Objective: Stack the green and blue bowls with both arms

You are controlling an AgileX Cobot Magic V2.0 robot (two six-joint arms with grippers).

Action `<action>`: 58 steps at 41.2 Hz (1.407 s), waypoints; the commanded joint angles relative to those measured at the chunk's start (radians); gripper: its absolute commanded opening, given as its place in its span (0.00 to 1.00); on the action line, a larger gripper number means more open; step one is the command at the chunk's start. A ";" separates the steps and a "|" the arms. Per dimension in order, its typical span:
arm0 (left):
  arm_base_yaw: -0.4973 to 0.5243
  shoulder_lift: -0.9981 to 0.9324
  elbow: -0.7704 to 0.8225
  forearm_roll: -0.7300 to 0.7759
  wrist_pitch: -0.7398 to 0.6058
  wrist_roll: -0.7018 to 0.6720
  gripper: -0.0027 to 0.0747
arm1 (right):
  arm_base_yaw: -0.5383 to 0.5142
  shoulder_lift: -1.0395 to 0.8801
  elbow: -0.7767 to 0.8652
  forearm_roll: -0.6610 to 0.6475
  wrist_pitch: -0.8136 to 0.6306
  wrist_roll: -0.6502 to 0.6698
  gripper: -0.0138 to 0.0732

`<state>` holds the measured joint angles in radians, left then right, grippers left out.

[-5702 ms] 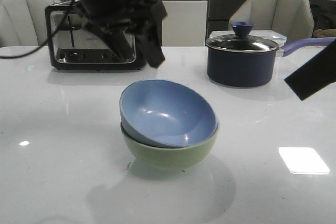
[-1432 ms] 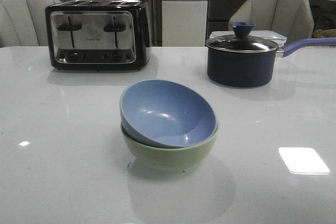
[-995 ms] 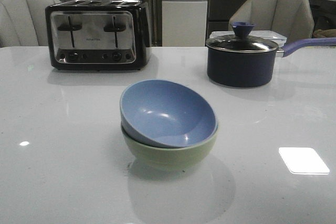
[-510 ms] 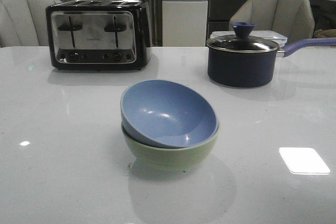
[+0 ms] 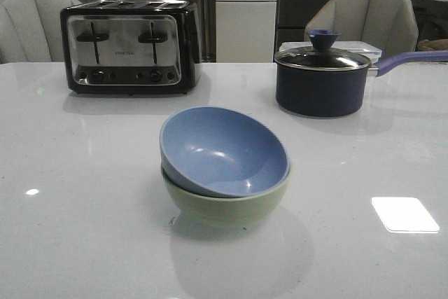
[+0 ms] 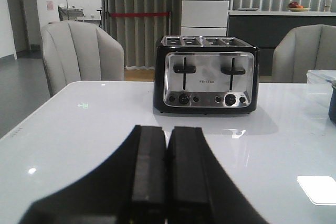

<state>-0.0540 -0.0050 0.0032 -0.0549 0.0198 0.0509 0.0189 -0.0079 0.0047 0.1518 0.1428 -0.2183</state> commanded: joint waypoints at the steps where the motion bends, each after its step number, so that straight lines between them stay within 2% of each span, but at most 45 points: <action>1: -0.008 -0.019 0.005 -0.002 -0.084 -0.007 0.16 | -0.008 -0.021 0.013 0.004 -0.112 -0.009 0.22; 17: -0.008 -0.019 0.005 -0.002 -0.084 -0.007 0.16 | -0.008 -0.021 0.020 0.003 -0.143 -0.002 0.22; 23: -0.008 -0.019 0.005 -0.002 -0.084 -0.007 0.16 | -0.008 -0.021 0.020 -0.096 -0.209 0.137 0.22; 27: -0.008 -0.019 0.005 -0.002 -0.084 -0.007 0.16 | -0.008 -0.021 0.020 -0.110 -0.215 0.183 0.22; 58: -0.008 -0.019 0.005 -0.002 -0.084 -0.007 0.16 | -0.008 -0.021 0.020 -0.111 -0.203 0.184 0.22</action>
<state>-0.0540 -0.0050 0.0032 -0.0549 0.0181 0.0509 0.0185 -0.0108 0.0282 0.0546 0.0236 -0.0366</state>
